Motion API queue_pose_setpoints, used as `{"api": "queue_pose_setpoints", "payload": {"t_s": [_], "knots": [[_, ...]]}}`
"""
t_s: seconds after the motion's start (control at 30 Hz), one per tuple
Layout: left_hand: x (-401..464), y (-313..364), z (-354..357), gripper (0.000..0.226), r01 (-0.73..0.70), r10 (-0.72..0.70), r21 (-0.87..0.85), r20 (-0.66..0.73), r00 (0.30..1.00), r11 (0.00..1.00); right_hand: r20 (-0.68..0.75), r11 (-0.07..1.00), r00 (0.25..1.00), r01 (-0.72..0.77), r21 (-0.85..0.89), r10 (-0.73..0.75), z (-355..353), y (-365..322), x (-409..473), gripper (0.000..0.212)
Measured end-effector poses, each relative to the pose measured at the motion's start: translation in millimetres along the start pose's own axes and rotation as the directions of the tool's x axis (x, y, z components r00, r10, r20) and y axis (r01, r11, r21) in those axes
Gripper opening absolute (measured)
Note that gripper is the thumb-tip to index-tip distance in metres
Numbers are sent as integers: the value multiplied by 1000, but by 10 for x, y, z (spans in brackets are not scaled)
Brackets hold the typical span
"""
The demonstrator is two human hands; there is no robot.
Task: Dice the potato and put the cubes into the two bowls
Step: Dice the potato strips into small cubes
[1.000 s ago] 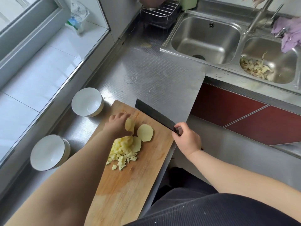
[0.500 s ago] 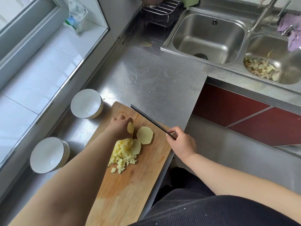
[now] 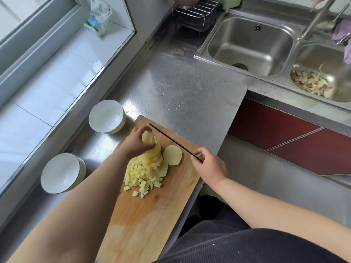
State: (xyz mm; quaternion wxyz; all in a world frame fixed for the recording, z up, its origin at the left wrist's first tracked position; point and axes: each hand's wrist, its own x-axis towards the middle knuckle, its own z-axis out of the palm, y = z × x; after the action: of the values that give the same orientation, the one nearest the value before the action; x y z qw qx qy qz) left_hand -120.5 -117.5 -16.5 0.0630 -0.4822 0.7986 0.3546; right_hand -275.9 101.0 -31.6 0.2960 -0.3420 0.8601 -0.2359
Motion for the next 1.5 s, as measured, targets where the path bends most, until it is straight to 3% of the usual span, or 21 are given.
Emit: {"api": "queue_pose_setpoints", "payload": {"t_s": [0.1, 0.2, 0.27, 0.37, 0.43, 0.7, 0.83, 1.0, 1.23, 1.5], "knots": [[-56, -111, -86, 52, 8, -24, -160, -98, 995, 987, 56, 1000, 998, 6, 4, -6, 15, -79, -19, 16], [-141, -304, -162, 48, 60, -136, -302, -239, 961, 951, 151, 997, 986, 73, 6, -73, 39, -223, -35, 21], [-228, -456, -192, 51, 147, -274, -354, -342, 899, 924, 250, 994, 962, 107, 17, -108, 97, -352, -49, 26], [-403, -659, -265, 57, 284, -497, -456, -461, 735, 843, 386, 994, 916, 105, 32, -109, 233, -542, -93, 32], [-543, -765, -304, 57, 312, -520, -438, -518, 679, 843, 471, 994, 876, 103, 19, -100, 336, -639, -150, 33], [-839, -974, -394, 54, 288, -397, -274, -586, 706, 917, 690, 937, 721, 277, -212, -57, 802, -688, -452, 42], [-864, -977, -383, 54, 255, -326, -204, -582, 745, 945, 715, 874, 691, 406, -266, -104, 855, -723, -540, 38], [-900, -982, -330, 53, 211, -261, -153, -587, 767, 965, 691, 883, 716, 383, -272, -98, 868, -719, -521, 39], [-952, -1063, -294, 54, 196, -251, -157, -605, 756, 968, 586, 927, 810, 240, -287, -28, 769, -764, -329, 45], [-1084, -1083, -33, 55, 208, -262, -159, -588, 765, 965, 533, 901, 846, 256, -350, -34, 713, -770, -277, 40]]}}
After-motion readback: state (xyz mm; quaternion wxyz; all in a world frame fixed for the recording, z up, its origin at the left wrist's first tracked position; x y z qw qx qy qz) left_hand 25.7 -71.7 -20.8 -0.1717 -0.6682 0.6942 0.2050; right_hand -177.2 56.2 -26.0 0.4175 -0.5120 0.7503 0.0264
